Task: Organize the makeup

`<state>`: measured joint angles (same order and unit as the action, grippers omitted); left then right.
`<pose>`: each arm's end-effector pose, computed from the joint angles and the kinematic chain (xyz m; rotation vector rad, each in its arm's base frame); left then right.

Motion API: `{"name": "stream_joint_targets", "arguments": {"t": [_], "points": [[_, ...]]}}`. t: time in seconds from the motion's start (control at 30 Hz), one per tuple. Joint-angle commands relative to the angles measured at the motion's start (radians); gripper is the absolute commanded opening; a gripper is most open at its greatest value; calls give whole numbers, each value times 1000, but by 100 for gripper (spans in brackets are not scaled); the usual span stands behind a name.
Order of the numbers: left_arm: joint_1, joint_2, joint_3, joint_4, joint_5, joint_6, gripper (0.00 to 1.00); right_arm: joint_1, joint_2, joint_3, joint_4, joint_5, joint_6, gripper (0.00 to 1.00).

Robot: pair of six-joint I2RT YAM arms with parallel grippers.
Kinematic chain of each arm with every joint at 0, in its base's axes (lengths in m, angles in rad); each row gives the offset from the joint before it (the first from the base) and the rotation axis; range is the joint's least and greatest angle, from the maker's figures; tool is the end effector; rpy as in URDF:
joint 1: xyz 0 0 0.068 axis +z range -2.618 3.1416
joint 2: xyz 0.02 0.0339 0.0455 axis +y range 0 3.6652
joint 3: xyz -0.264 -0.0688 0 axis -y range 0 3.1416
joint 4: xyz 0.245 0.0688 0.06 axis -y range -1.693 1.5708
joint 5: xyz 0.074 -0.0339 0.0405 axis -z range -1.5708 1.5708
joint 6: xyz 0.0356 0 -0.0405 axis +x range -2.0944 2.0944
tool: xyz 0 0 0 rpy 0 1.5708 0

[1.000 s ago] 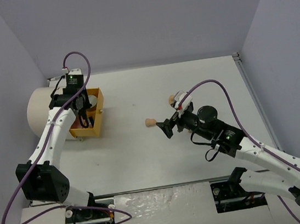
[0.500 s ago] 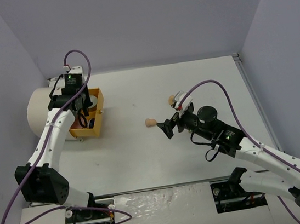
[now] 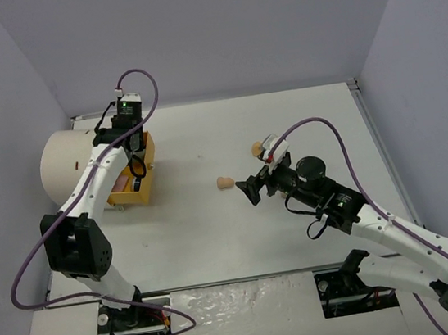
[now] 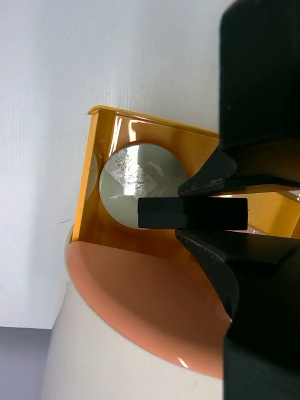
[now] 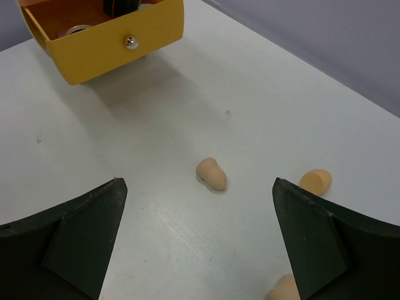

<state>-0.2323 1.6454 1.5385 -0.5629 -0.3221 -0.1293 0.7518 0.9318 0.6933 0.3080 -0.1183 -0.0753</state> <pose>0.3667 -0.0752 0.3434 -0.0593 2.2043 0.1601 0.1607 0.1560 0.3334 -0.7045 1.3634 0.6304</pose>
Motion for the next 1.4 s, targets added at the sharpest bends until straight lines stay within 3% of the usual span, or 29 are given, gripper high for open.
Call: {"name": "stream_joint_targets", "arguments": {"t": [0.0,0.2,0.3,0.6,0.8,1.03,1.37], "points": [[-20,19,69,37,-148,38,7,-14,-10,0,75,-23,11,100],[-48,10,88,22,-145,33,58,-23,-8,-2,75,-37,14,100],[-63,-2,118,2,-140,25,67,-23,-3,2,77,-45,14,100],[-104,-90,191,-76,-34,-34,68,-23,-6,11,61,-58,20,100],[-132,-153,120,-94,155,-161,57,-26,-11,11,55,-52,29,100],[-193,-137,7,-111,240,-260,51,-26,-20,8,42,-39,35,100],[-194,-24,5,-195,91,-281,51,-28,-42,-11,36,-29,38,100]]}}
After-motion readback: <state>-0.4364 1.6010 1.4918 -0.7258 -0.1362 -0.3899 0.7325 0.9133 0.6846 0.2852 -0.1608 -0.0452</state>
